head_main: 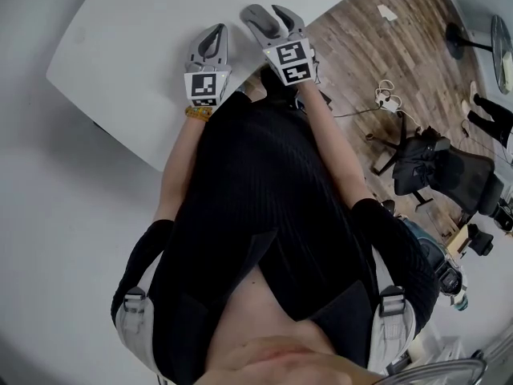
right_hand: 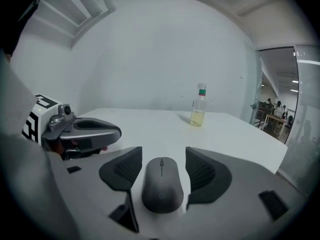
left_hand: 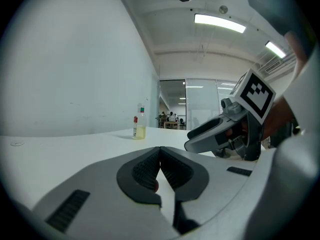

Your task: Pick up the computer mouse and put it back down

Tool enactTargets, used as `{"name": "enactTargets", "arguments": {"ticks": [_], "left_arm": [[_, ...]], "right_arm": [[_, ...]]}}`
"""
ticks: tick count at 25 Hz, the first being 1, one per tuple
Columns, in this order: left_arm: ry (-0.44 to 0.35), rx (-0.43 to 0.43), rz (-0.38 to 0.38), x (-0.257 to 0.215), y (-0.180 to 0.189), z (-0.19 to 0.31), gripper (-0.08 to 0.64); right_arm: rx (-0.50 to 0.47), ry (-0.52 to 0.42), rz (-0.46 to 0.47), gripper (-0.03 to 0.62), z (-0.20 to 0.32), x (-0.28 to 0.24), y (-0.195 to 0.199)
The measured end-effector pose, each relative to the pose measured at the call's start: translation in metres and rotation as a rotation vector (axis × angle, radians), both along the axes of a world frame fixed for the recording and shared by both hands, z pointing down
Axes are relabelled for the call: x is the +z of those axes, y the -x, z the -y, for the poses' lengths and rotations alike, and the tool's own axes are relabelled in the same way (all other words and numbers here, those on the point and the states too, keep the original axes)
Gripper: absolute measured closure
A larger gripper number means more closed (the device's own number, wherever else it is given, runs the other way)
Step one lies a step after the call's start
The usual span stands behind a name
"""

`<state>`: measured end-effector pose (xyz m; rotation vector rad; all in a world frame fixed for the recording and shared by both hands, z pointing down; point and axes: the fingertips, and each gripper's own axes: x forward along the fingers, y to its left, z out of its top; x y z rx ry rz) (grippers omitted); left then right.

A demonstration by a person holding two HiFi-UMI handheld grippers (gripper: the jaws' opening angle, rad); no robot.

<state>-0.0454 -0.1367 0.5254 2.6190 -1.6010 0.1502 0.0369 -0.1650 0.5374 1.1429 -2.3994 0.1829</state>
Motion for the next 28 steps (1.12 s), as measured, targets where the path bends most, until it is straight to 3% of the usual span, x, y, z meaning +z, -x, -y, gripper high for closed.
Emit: {"name": "enactTargets", "arguments": {"ticks": [17, 28], "left_arm": [[0.001, 0.012, 0.002, 0.001, -0.003, -0.001, 0.548], [-0.002, 0.013, 0.002, 0.001, -0.004, -0.002, 0.548]], "right_arm": [[-0.080, 0.161, -0.111, 0.316, -0.004, 0.047, 0.004], [-0.091, 0.202, -0.156, 0.314, 0.000, 0.063, 0.000]]}}
